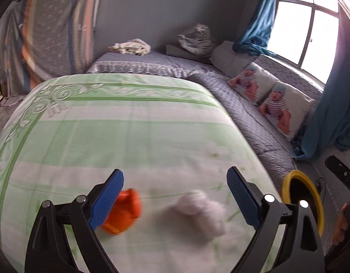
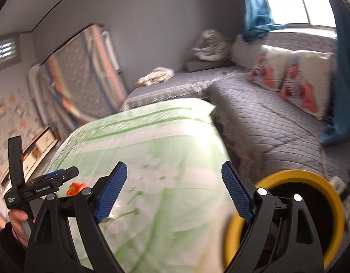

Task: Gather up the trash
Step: 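Move both tools back over the remaining trash on the bed, then grasp the orange peel with the left tool while the right tool grasps the white tissue ball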

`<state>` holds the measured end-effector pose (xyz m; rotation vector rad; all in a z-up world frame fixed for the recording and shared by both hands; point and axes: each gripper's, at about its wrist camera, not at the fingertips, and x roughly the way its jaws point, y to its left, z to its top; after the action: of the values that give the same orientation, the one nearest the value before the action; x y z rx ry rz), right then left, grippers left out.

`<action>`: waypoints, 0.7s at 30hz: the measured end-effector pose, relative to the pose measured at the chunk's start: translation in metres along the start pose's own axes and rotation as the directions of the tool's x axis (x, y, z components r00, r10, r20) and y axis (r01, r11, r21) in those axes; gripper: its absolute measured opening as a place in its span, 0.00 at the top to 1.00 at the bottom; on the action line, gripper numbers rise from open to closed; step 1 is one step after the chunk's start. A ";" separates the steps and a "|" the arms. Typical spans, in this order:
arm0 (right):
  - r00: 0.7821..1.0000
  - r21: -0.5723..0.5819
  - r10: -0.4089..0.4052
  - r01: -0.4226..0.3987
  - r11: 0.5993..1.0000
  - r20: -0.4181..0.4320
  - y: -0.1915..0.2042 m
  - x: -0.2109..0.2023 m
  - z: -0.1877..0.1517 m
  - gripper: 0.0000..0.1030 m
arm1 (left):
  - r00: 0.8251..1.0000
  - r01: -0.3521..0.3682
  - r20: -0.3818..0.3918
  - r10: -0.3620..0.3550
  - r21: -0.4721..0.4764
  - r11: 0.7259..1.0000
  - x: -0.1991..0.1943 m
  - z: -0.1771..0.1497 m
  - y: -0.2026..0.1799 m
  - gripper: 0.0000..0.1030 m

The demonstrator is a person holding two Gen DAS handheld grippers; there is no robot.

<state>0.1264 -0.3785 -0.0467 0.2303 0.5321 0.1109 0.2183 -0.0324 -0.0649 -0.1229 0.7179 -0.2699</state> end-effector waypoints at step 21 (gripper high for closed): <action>0.958 -0.237 0.143 -0.203 0.950 -0.248 0.106 0.082 -0.057 0.21 | 0.989 -0.101 -0.117 0.092 -0.075 0.992 0.027 -0.043 0.072 0.14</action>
<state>0.1622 -0.2519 -0.1082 0.0050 0.7193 0.3815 0.2241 0.0284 -0.1285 -0.1501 0.8451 -0.1562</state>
